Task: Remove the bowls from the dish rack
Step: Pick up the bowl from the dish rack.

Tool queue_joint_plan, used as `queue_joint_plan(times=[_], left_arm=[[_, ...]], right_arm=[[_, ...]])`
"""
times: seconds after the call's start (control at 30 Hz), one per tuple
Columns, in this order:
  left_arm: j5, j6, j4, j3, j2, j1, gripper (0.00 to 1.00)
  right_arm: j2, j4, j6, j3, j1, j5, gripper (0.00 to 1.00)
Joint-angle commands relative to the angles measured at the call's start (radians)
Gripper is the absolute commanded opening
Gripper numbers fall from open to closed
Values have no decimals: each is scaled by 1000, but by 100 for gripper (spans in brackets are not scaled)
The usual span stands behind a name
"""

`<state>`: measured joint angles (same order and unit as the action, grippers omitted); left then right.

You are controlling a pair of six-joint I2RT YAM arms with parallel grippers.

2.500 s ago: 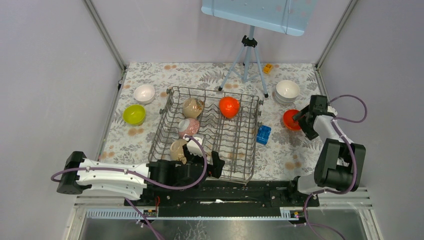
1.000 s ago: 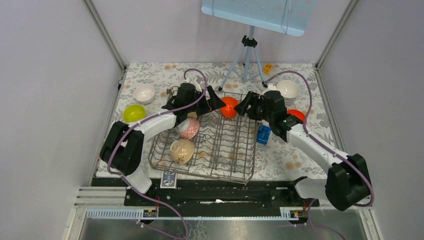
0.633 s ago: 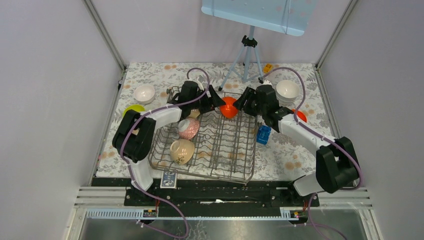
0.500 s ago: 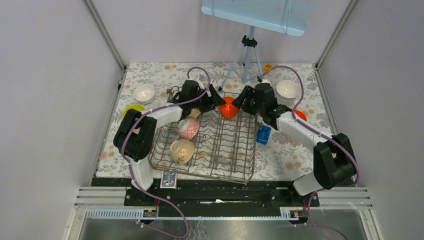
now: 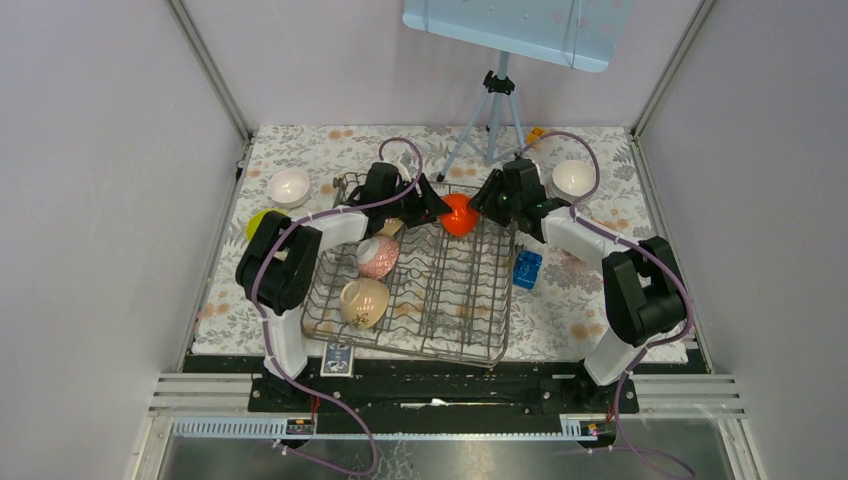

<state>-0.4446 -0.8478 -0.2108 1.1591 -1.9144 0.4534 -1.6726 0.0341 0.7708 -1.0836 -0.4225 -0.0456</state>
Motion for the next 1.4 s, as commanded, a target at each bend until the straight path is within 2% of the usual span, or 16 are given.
queue_joint_plan(times=[0.0,0.23,0.43,0.53,0.7,1.37], left_arm=[[-58,-27,-115,36,-13,-7,62],[-99,-62,-146,47,-41,-7,54],[-108,-72,-175,38,-39,-7,51],[-100,-66,-168,36,-31,-7,51],[-82,-42,-141,44,-22,-11,58],[-84,-38,-154,50,12,-13,58]], right_arm=[[-11,2,30,-50,11,-15,53],[-28,14,53,-34,34,-51,50],[-39,19,57,-24,43,-72,48],[-37,23,59,-17,47,-74,48],[-31,27,59,-6,53,-80,48],[-31,32,55,7,67,-91,48]])
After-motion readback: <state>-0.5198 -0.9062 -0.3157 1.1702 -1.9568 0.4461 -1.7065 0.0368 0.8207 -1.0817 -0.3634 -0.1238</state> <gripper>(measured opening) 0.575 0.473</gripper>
